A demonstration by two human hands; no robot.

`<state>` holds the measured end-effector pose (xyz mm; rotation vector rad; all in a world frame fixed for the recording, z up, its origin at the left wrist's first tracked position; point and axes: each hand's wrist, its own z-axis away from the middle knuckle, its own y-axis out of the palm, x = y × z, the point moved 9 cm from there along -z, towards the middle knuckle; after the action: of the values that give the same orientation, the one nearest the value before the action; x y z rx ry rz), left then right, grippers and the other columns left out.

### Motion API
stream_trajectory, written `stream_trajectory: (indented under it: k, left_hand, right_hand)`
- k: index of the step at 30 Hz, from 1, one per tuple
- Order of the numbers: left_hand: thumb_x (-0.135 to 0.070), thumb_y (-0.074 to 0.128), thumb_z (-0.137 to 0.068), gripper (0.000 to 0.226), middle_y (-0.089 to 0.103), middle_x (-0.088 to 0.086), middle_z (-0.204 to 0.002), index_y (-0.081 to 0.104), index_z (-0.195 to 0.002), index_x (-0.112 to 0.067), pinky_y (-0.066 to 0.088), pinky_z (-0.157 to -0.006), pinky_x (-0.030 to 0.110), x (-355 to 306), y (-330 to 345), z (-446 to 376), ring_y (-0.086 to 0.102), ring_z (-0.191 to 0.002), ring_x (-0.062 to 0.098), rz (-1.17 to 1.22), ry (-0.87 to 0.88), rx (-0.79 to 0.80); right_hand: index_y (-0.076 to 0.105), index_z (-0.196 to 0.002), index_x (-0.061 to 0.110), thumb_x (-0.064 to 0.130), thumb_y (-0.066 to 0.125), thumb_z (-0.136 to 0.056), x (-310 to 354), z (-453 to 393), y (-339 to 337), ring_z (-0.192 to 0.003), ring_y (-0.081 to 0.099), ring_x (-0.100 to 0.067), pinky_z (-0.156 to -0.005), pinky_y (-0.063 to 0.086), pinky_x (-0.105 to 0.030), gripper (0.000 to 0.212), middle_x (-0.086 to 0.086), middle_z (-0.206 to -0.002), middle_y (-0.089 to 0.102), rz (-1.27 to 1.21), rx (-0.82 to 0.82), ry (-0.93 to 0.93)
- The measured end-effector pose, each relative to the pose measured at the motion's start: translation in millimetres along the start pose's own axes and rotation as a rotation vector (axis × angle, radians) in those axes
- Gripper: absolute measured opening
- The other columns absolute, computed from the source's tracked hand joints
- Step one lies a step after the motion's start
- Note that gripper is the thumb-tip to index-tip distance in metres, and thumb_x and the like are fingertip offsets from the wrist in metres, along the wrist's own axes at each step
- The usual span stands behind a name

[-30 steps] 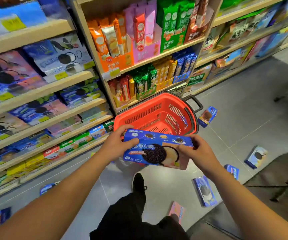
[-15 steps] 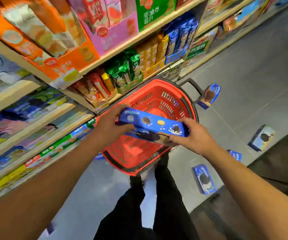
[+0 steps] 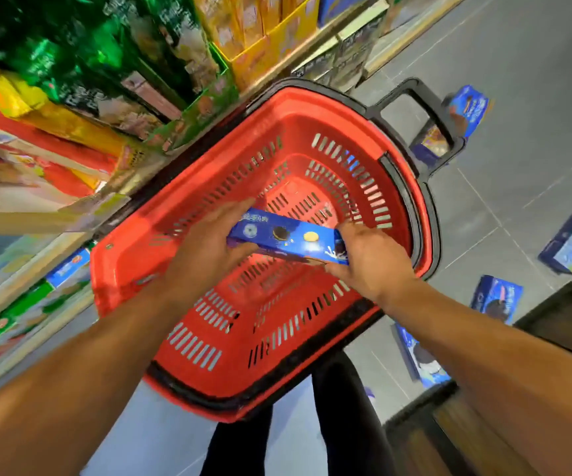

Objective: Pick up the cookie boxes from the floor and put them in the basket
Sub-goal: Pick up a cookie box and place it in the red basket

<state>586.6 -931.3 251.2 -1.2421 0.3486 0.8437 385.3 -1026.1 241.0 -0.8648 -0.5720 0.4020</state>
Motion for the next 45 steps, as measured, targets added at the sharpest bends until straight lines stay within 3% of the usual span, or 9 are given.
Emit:
stream_trajectory:
  k: [6, 10, 14, 20, 23, 28, 33, 39, 45]
  left_hand:
    - [-0.012, 0.076, -0.077, 0.065, 0.048, 0.015, -0.139, 0.049, -0.136, -0.011, 0.031, -0.11, 0.027, 80, 99, -81, 0.048, -0.127, 0.028, -0.026, 0.014, 0.066]
    - [-0.003, 0.073, -0.076, 0.064, 0.044, 0.018, -0.141, 0.049, -0.136, -0.007, 0.022, -0.105, 0.013, 111, 159, -127, 0.045, -0.127, 0.022, -0.04, 0.085, 0.13]
    - [-0.002, 0.069, -0.08, 0.064, 0.042, 0.019, -0.145, 0.044, -0.14, -0.007, 0.03, -0.11, 0.032, 131, 206, -184, 0.043, -0.132, 0.031, -0.102, 0.166, 0.18]
    - [0.004, 0.06, -0.073, 0.057, 0.053, 0.03, -0.131, 0.054, -0.13, 0.002, 0.024, -0.103, 0.019, 140, 245, -240, 0.053, -0.119, 0.042, -0.127, 0.274, 0.122]
    - [-0.004, 0.058, -0.073, 0.061, 0.049, 0.028, -0.136, 0.052, -0.133, -0.004, 0.033, -0.108, 0.035, 155, 254, -249, 0.051, -0.124, 0.042, -0.138, 0.229, 0.069]
    - [-0.009, 0.069, -0.076, 0.077, 0.028, 0.018, -0.153, 0.035, -0.145, -0.011, 0.027, -0.113, 0.033, 143, 236, -216, 0.035, -0.137, 0.034, -0.238, 0.134, 0.117]
    - [-0.021, 0.07, -0.077, 0.076, 0.042, 0.02, -0.144, 0.036, -0.142, -0.003, 0.032, -0.111, 0.039, 87, 180, -130, 0.041, -0.132, 0.034, -0.272, 0.236, 0.235]
    - [-0.03, 0.06, -0.079, 0.067, 0.052, 0.024, -0.135, 0.045, -0.136, 0.002, 0.03, -0.107, 0.031, -4, 91, -5, 0.05, -0.125, 0.035, -0.174, 0.251, 0.248]
    - [-0.036, 0.058, -0.081, 0.067, 0.051, 0.019, -0.138, 0.045, -0.137, -0.002, 0.029, -0.108, 0.03, -85, 65, 75, 0.049, -0.127, 0.031, -0.151, 0.352, 0.321]
  right_hand:
    - [0.049, -0.116, 0.013, 0.041, 0.069, -0.083, -43, -83, 92, -0.097, 0.065, -0.03, -0.067, 0.044, -0.034, 0.047, -0.006, -0.106, 0.066, 0.208, 0.139, 0.199]
    - [0.049, -0.119, 0.012, 0.024, 0.063, -0.086, -73, -123, 153, -0.104, 0.066, -0.03, -0.072, 0.045, -0.033, 0.037, -0.006, -0.113, 0.066, 0.195, 0.239, 0.353]
    - [0.054, -0.118, 0.013, 0.023, 0.059, -0.091, -104, -155, 197, -0.108, 0.064, -0.029, -0.073, 0.042, -0.031, 0.03, -0.006, -0.118, 0.066, 0.151, 0.242, 0.452]
    - [0.059, -0.12, 0.015, 0.022, 0.053, -0.094, -134, -200, 225, -0.112, 0.063, -0.028, -0.077, 0.045, -0.031, 0.028, -0.005, -0.121, 0.065, 0.209, 0.195, 0.481]
    - [0.053, -0.124, 0.013, 0.025, 0.059, -0.092, -140, -212, 232, -0.112, 0.062, -0.029, -0.073, 0.04, -0.031, 0.035, -0.006, -0.122, 0.064, 0.173, 0.174, 0.492]
    - [0.033, -0.139, 0.009, 0.039, 0.069, -0.084, -127, -182, 223, -0.126, 0.049, -0.034, -0.093, 0.046, -0.041, 0.073, -0.009, -0.137, 0.045, -0.009, 0.174, 0.579]
    - [0.04, -0.137, 0.008, 0.052, 0.07, -0.078, -62, -121, 166, -0.124, 0.046, -0.041, -0.098, 0.044, -0.044, 0.079, -0.017, -0.135, 0.044, -0.103, 0.206, 0.45]
    - [0.049, -0.132, 0.007, 0.044, 0.064, -0.078, 15, 12, 59, -0.117, 0.05, -0.038, -0.1, 0.038, -0.039, 0.067, -0.018, -0.127, 0.054, -0.188, -0.066, 0.311]
    - [0.055, -0.124, 0.007, 0.035, 0.071, -0.072, 16, 158, 26, -0.11, 0.054, -0.039, -0.094, 0.039, -0.04, 0.061, -0.02, -0.118, 0.058, -0.379, -0.353, 0.52]
